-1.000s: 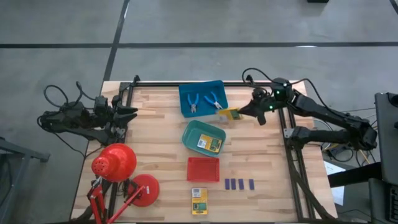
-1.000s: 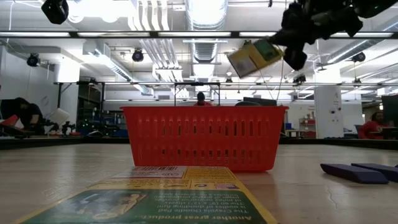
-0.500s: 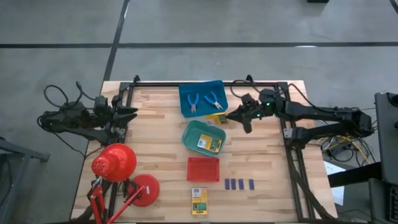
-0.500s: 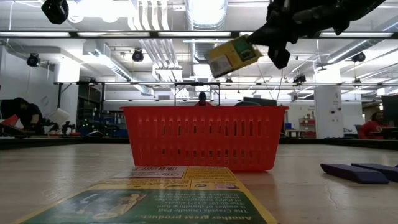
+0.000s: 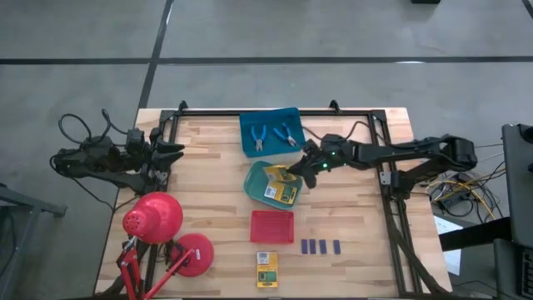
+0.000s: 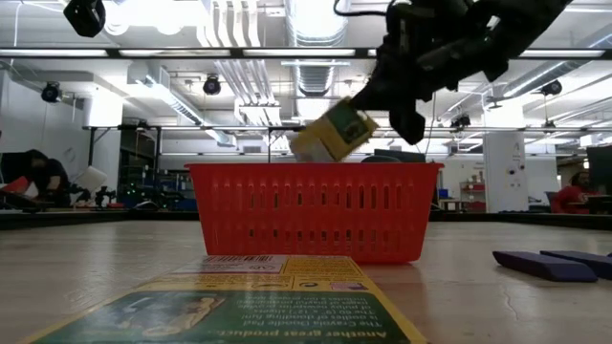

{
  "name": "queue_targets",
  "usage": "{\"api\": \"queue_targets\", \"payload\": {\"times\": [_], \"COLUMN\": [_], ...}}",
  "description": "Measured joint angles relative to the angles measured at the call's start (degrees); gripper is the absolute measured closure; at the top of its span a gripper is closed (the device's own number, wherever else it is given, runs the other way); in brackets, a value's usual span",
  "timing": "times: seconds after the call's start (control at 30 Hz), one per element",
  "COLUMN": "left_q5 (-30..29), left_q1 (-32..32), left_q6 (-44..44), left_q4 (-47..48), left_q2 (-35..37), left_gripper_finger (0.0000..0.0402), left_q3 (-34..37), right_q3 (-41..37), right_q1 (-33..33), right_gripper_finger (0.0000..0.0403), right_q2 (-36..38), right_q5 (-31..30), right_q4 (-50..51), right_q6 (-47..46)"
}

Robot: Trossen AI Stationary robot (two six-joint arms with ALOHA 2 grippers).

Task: Pick & Place School Supplies
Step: Put the yellow crayon box in the green bin

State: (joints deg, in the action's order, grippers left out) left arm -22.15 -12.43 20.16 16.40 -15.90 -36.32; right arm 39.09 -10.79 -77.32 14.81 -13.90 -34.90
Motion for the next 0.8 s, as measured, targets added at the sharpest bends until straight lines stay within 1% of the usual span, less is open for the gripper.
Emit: {"api": "queue_targets", "payload": {"times": [0.13,0.3,0.7,0.8], "left_q5": [0.0,0.0,0.0,0.0], "left_q1": [0.0,0.0,0.0,0.0], "left_q6": [0.0,0.0,0.0,0.0], "left_q4": [0.0,0.0,0.0,0.0], "left_q2": [0.0,0.0,0.0,0.0], "left_gripper_finger": [0.0268,0.0268,0.0268,0.0268], "left_q3": [0.0,0.0,0.0,0.0], "right_q3": [0.0,0.0,0.0,0.0], "right_q1": [0.9,2.3,3.1,3.1], "right_gripper_finger": [0.0392,0.0386,0.0378,0.0367], "right_q2": [-3.2,-5.4,-6.1,-6.1], "right_q5": [0.2,0.9,0.7,0.7], "right_q4": [-0.6,-1.5,-2.2,-2.2], "right_q6": [-1.0,-3.4,-5.5,-6.5]}}
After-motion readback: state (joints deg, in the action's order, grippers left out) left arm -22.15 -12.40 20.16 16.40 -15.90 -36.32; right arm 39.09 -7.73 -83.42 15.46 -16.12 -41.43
